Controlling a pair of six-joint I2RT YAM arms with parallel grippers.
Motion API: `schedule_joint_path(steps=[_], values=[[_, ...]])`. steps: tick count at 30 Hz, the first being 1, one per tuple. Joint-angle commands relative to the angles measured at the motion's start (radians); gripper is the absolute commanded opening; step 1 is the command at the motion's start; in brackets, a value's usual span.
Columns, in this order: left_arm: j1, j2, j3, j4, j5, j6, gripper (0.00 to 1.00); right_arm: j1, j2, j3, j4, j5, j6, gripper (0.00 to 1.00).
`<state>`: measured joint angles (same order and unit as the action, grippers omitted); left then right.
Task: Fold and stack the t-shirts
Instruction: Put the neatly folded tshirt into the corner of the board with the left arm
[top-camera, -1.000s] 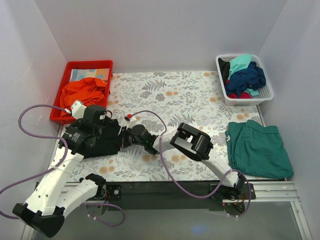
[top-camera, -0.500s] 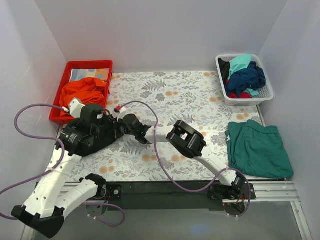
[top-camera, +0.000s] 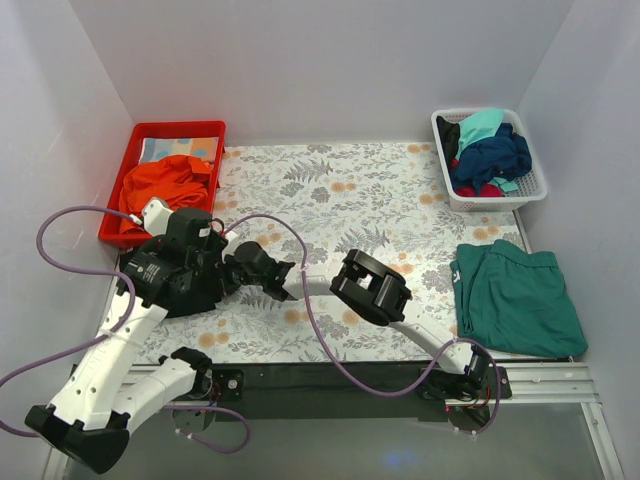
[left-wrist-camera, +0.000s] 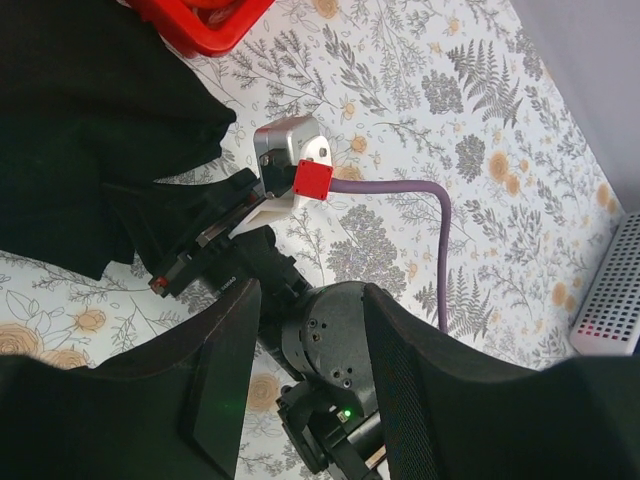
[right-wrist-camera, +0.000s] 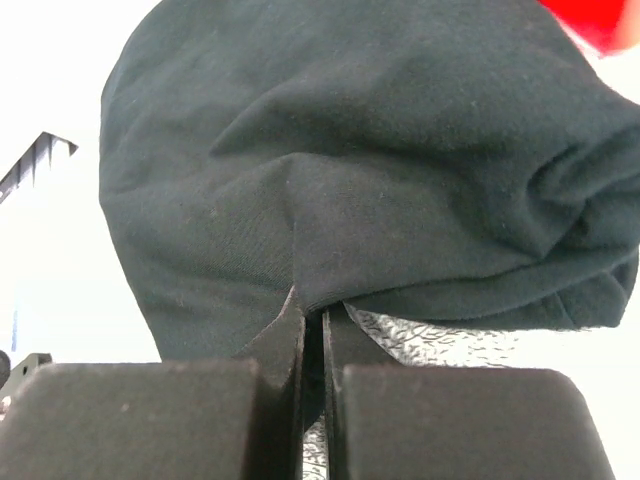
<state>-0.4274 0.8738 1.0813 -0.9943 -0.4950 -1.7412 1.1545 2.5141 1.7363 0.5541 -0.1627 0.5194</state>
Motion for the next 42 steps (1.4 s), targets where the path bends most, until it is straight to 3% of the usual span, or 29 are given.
schedule_joint_path(steps=[1, 9, 16, 23, 26, 36, 38, 42], values=[[-0.002, 0.008, -0.018, -0.010, -0.020, -0.004, 0.44, 0.027, -0.003, -0.006, -0.060, -0.075, -0.015, 0.03], [-0.001, 0.014, -0.017, 0.000, -0.022, 0.000, 0.44, 0.027, 0.018, 0.032, -0.078, -0.136, -0.029, 0.05], [-0.001, 0.022, -0.023, 0.003, -0.028, 0.002, 0.44, 0.024, 0.022, 0.051, -0.103, -0.224, -0.024, 0.13], [-0.001, 0.034, -0.024, -0.007, -0.073, -0.010, 0.45, 0.024, -0.141, -0.176, -0.100, -0.072, -0.064, 0.51], [-0.001, 0.048, -0.044, -0.012, -0.106, -0.036, 0.45, 0.025, -0.244, -0.329, -0.076, 0.003, -0.081, 0.57], [0.027, 0.215, -0.250, 0.070, -0.048, -0.127, 0.43, 0.014, -0.564, -0.733, -0.042, 0.236, -0.125, 0.57], [0.074, 0.202, -0.268, 0.097, -0.036, -0.103, 0.42, 0.011, -0.618, -0.799, -0.043, 0.244, -0.130, 0.57], [0.275, 0.149, -0.259, 0.128, 0.024, -0.020, 0.42, -0.010, -0.684, -0.886, -0.042, 0.261, -0.125, 0.56]])
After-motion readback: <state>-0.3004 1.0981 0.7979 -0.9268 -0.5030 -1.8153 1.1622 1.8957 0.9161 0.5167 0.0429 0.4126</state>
